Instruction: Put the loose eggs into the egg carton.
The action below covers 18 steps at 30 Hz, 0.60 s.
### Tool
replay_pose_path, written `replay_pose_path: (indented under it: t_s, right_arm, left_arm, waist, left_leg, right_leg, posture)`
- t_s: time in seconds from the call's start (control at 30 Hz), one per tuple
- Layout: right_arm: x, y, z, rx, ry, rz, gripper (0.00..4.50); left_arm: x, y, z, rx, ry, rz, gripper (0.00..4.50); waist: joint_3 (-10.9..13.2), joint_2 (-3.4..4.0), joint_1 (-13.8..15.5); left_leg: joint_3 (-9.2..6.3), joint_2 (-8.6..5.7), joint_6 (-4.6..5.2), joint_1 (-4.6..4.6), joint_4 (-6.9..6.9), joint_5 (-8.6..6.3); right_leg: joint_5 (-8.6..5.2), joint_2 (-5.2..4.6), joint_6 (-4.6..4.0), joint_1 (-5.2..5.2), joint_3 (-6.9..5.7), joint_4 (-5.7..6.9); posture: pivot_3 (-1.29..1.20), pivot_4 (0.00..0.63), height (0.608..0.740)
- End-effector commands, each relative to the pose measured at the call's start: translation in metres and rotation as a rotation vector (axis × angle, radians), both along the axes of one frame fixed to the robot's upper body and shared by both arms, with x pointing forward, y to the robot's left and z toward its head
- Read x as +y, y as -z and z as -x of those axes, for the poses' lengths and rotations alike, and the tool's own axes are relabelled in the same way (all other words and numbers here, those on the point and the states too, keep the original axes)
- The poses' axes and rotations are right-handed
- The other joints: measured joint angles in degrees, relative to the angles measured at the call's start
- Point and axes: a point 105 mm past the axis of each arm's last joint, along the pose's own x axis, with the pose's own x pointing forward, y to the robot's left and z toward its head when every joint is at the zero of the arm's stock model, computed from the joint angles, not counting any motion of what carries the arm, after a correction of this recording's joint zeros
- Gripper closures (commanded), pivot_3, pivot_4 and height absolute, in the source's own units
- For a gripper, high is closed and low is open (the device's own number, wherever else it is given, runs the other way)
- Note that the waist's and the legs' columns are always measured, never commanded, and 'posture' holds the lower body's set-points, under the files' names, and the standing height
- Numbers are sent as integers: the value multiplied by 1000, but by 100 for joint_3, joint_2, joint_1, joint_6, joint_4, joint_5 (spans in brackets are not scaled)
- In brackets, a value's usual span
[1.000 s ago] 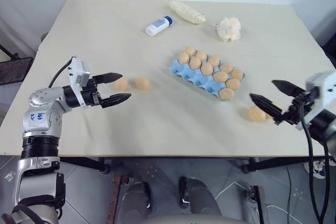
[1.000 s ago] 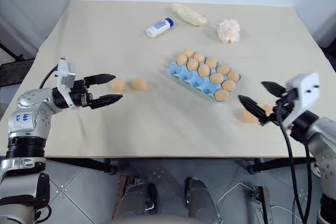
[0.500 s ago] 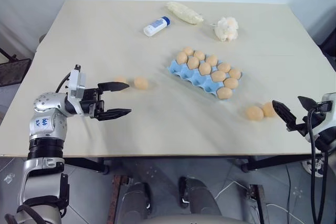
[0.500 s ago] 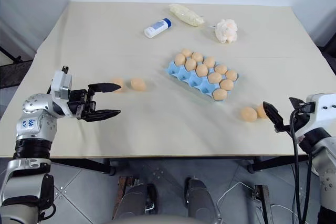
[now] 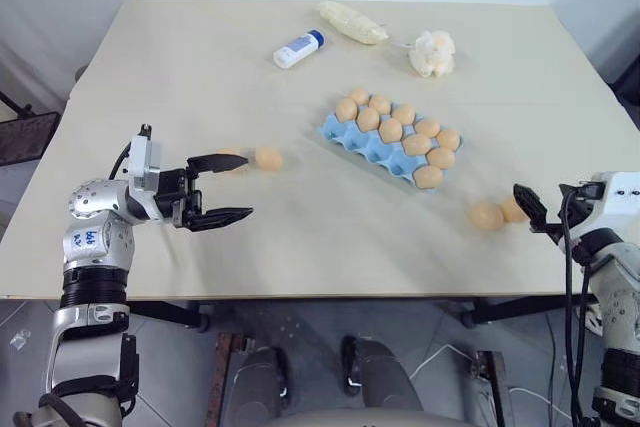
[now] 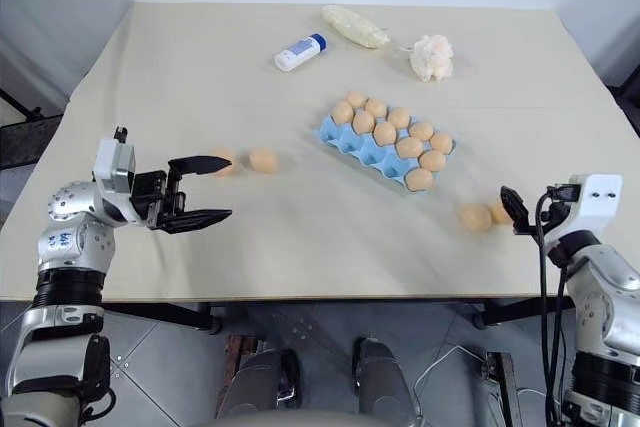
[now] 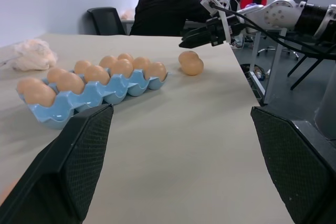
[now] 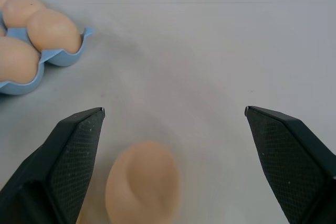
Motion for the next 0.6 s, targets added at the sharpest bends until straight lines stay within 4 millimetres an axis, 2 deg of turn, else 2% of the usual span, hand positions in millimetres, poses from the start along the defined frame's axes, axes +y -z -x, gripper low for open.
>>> replay_pose_path:
  t_s: [0.03, 0.6]
  right_arm:
    - [0, -6, -4, -27, 12, 17, 0]
    - [6, 9, -10, 28, 24, 57, 0]
  left_arm:
    - [1, -12, 3, -56, -5, 25, 37]
    - [0, -12, -1, -59, -41, 27, 37]
  waist:
    - [0, 0, 4]
    - [1, 5, -1]
  left_leg:
    - [-1, 0, 0, 0, -1, 0]
    - [0, 0, 0, 0, -2, 1]
  right_leg:
    - [0, 0, 0, 0, 0, 0]
    - [0, -2, 0, -1, 1, 0]
  posture:
    - [0, 150, 740]
    - [0, 150, 740]
